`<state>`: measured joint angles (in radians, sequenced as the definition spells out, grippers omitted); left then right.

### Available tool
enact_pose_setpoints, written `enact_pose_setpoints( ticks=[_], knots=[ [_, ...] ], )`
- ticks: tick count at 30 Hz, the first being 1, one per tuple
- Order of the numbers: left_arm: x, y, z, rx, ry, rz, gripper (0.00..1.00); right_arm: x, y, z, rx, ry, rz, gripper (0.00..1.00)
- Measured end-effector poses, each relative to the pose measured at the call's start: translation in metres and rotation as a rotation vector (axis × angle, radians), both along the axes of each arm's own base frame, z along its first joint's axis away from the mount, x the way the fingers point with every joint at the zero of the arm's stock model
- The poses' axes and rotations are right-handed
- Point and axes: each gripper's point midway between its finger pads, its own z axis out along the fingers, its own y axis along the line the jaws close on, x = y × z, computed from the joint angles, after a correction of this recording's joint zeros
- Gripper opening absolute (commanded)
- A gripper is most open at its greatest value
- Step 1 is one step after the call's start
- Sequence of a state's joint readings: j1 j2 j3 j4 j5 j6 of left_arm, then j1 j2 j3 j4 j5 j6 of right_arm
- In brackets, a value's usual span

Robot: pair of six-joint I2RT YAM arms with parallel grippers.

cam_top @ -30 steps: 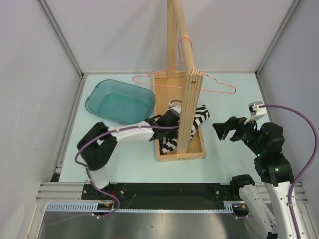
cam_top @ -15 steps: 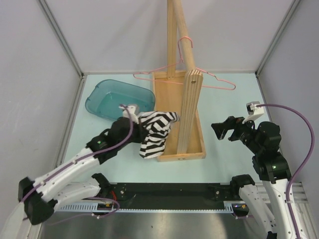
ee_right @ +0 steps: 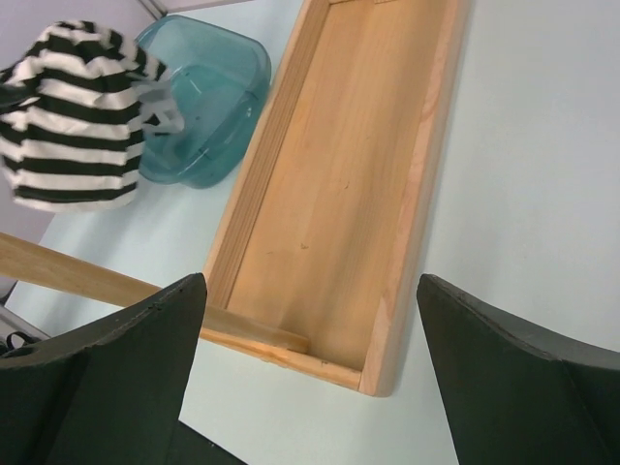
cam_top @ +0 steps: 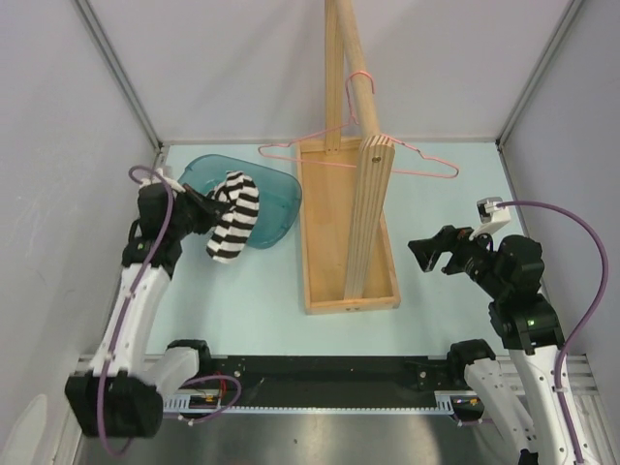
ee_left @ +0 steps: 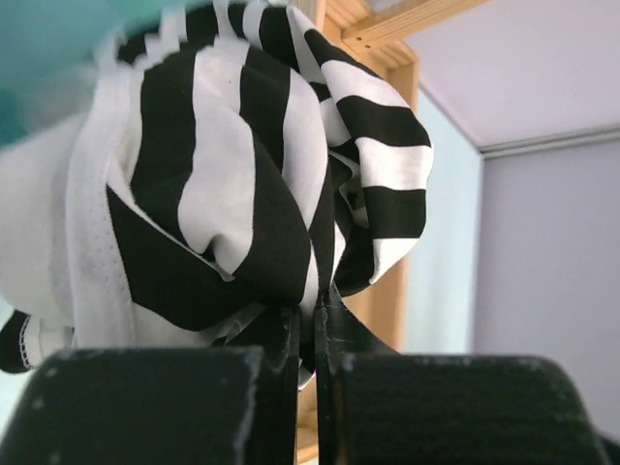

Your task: Remove the tank top from the hanger

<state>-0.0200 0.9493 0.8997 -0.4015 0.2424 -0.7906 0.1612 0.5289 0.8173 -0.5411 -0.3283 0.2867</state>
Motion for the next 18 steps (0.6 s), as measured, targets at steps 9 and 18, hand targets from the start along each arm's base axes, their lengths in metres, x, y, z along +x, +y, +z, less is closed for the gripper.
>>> enact_pose_setpoints(
  ticks=[9, 18],
  knots=[
    [0.101, 0.007, -0.079, -0.298, 0.318, 0.123, 0.00, -0.003, 0.000, 0.011, 0.011, -0.014, -0.001, 0.95],
    [0.168, 0.021, -0.088, -0.363, 0.341, 0.234, 0.10, -0.003, -0.001, 0.012, 0.010, -0.012, -0.004, 0.95]
  ],
)
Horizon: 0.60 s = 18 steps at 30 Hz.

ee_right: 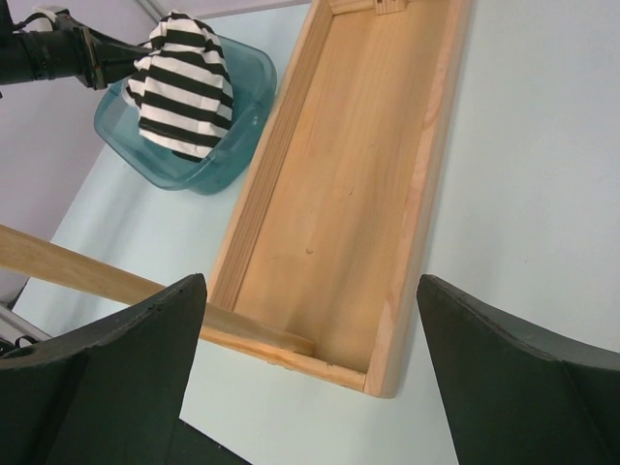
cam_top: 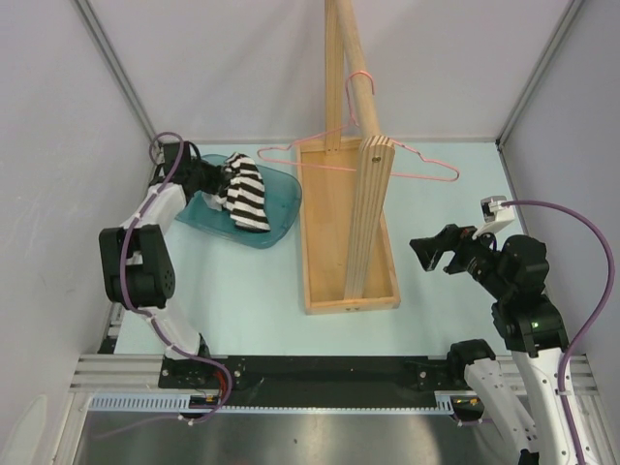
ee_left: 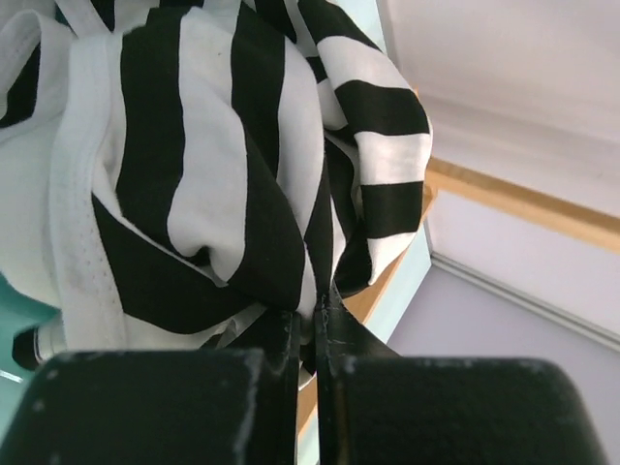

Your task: Remove the tank top from the hanger

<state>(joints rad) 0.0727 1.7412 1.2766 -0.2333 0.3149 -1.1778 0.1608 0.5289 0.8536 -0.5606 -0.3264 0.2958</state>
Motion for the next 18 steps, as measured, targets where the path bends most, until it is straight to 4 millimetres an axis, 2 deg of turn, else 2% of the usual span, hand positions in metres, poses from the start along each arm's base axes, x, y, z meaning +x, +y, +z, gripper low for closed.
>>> enact_pose_setpoints(
  ticks=[1, 3, 4, 7, 8, 10, 14, 18],
  knots=[
    [0.007, 0.002, 0.000, 0.003, -0.001, 0.002, 0.33, 0.000, 0.000, 0.000, 0.000, 0.001, 0.000, 0.95],
    [0.011, 0.006, -0.005, 0.022, 0.007, -0.003, 0.58, 0.000, 0.000, -0.001, -0.001, 0.004, 0.000, 0.95],
    [0.009, 0.008, -0.008, 0.034, 0.017, 0.000, 0.77, 0.000, 0.000, -0.001, -0.001, 0.004, 0.000, 0.95],
    [0.002, 0.015, -0.012, 0.076, 0.038, 0.007, 0.90, 0.000, 0.000, -0.001, -0.001, 0.004, -0.001, 0.95],
    [-0.002, 0.017, -0.010, 0.087, 0.037, 0.009, 0.99, 0.000, 0.000, -0.001, -0.001, 0.005, -0.002, 0.95],
    [-0.009, 0.019, 0.000, 0.117, 0.023, 0.005, 0.99, 0.002, 0.000, -0.002, 0.004, 0.015, -0.005, 0.95],
    [-0.022, 0.015, 0.036, 0.189, -0.049, -0.020, 0.99, 0.007, 0.001, -0.009, 0.021, 0.061, -0.014, 0.95],
    [-0.049, -0.013, 0.089, 0.264, -0.187, -0.074, 0.99, 0.013, 0.002, -0.022, 0.041, 0.117, -0.032, 0.95]
  ],
)
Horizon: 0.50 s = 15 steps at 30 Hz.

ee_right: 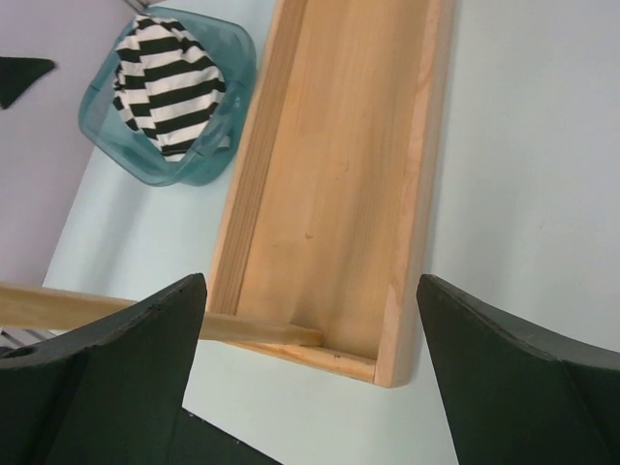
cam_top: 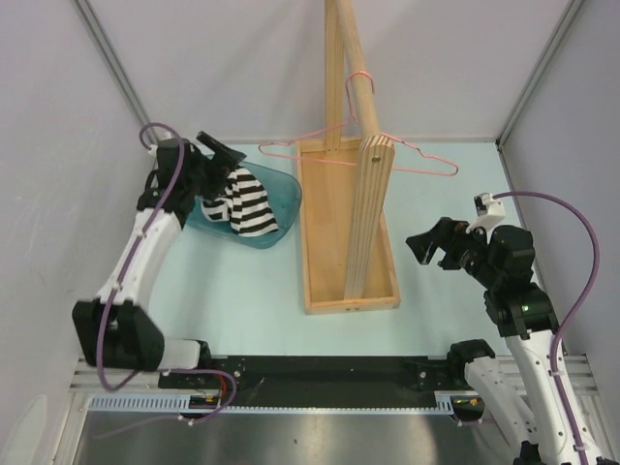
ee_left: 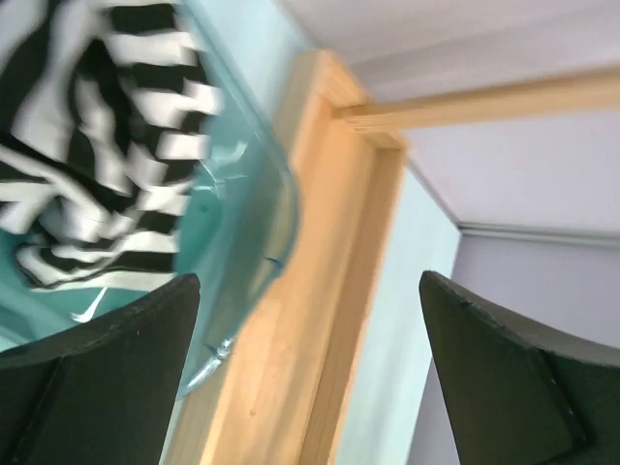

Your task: Remove the tank top from the hanger

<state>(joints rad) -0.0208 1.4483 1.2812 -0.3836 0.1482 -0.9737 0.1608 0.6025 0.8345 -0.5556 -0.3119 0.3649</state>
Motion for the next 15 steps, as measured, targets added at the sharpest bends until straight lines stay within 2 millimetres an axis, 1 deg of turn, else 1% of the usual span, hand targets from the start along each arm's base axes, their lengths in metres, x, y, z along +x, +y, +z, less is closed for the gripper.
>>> enact_pose_setpoints(
  ticks=[2, 3, 4, 5, 6, 8, 10, 11, 12, 13, 15],
  knots=[
    [-0.028, -0.027, 0.024, 0.029, -0.094, -0.054, 0.99, 0.003, -0.002, -0.009, 0.007, 0.033, -0.024, 0.96],
    [-0.048, -0.041, 0.030, 0.033, -0.131, -0.085, 0.99, 0.004, -0.003, -0.011, 0.009, 0.044, -0.035, 0.96],
    [-0.064, -0.050, 0.033, 0.035, -0.152, -0.110, 0.99, 0.005, -0.005, -0.014, 0.009, 0.055, -0.051, 0.96],
    [-0.084, -0.066, 0.034, 0.030, -0.202, -0.153, 0.99, 0.007, -0.007, -0.016, 0.007, 0.067, -0.069, 0.96],
    [-0.103, -0.077, 0.029, 0.026, -0.223, -0.188, 0.98, 0.008, -0.009, -0.019, 0.005, 0.079, -0.085, 0.96],
    [-0.136, -0.100, 0.002, 0.033, -0.210, -0.270, 0.98, 0.012, -0.016, -0.025, -0.005, 0.105, -0.130, 0.97],
    [-0.160, -0.122, -0.027, 0.068, -0.170, -0.351, 0.98, 0.015, -0.021, -0.032, -0.012, 0.139, -0.175, 0.98],
    [-0.171, -0.134, -0.038, 0.095, -0.156, -0.394, 0.99, 0.016, -0.024, -0.035, -0.012, 0.152, -0.194, 0.98],
    [-0.180, -0.146, -0.049, 0.113, -0.137, -0.436, 0.98, 0.017, -0.025, -0.037, -0.014, 0.162, -0.207, 0.98],
    [-0.194, -0.159, -0.061, 0.140, -0.121, -0.488, 0.99, 0.018, -0.027, -0.040, -0.010, 0.174, -0.222, 0.98],
    [-0.222, -0.179, -0.077, 0.170, -0.107, -0.578, 0.99, 0.018, -0.029, -0.049, -0.003, 0.197, -0.244, 0.99]
  ],
)
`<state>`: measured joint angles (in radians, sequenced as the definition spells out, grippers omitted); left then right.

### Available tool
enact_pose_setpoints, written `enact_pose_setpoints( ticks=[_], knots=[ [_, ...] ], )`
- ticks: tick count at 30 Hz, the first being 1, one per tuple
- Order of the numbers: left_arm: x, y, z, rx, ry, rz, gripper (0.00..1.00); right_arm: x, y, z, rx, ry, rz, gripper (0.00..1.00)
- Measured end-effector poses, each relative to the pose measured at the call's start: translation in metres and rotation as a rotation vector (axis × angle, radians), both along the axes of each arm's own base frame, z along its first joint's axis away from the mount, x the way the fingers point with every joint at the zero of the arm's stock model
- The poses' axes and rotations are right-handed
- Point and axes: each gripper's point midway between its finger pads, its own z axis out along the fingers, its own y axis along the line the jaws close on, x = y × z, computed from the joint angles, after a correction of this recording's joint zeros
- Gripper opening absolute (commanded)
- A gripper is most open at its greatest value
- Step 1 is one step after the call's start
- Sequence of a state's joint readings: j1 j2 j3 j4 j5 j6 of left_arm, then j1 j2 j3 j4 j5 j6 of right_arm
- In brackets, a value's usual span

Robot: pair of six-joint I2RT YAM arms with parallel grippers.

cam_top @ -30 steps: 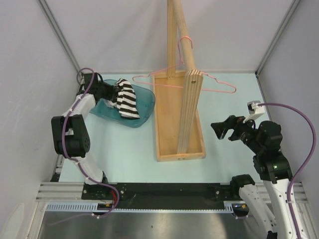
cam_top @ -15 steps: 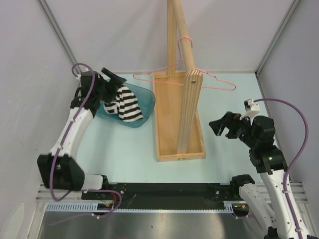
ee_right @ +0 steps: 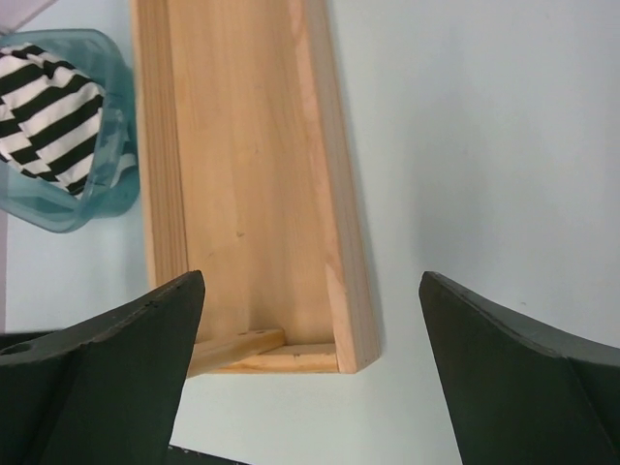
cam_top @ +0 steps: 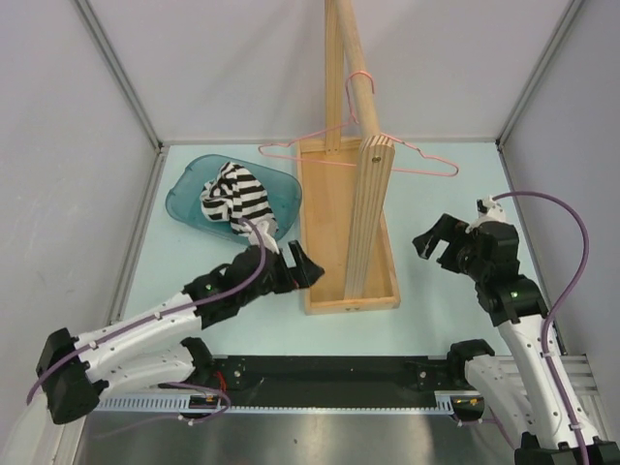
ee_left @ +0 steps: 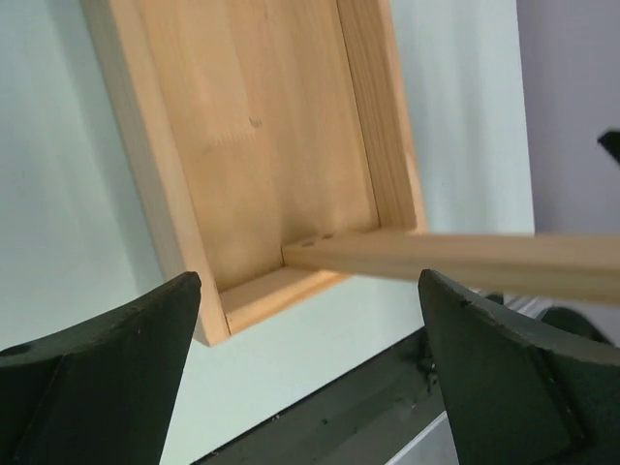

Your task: Remove the tank top from the hanger

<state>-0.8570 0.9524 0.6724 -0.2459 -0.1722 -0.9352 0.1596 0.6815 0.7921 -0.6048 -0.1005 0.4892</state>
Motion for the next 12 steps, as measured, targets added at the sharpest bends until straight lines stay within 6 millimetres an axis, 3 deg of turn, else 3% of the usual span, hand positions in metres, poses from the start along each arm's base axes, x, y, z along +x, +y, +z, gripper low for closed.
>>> enact_pose_setpoints(
  ticks=[5, 9, 12],
  knots=[
    [-0.045, -0.011, -0.032, 0.033, -0.011, -0.113, 0.98, -0.012, 0.000, -0.030, 0.020, 0.072, -0.015, 1.00],
    [-0.063, -0.004, -0.054, 0.000, -0.034, -0.157, 0.99, -0.028, 0.006, -0.042, 0.062, 0.101, 0.004, 0.99],
    [-0.068, -0.003, -0.055, -0.052, -0.075, -0.173, 0.99, -0.037, 0.011, -0.040, 0.115, 0.074, 0.014, 1.00]
  ],
)
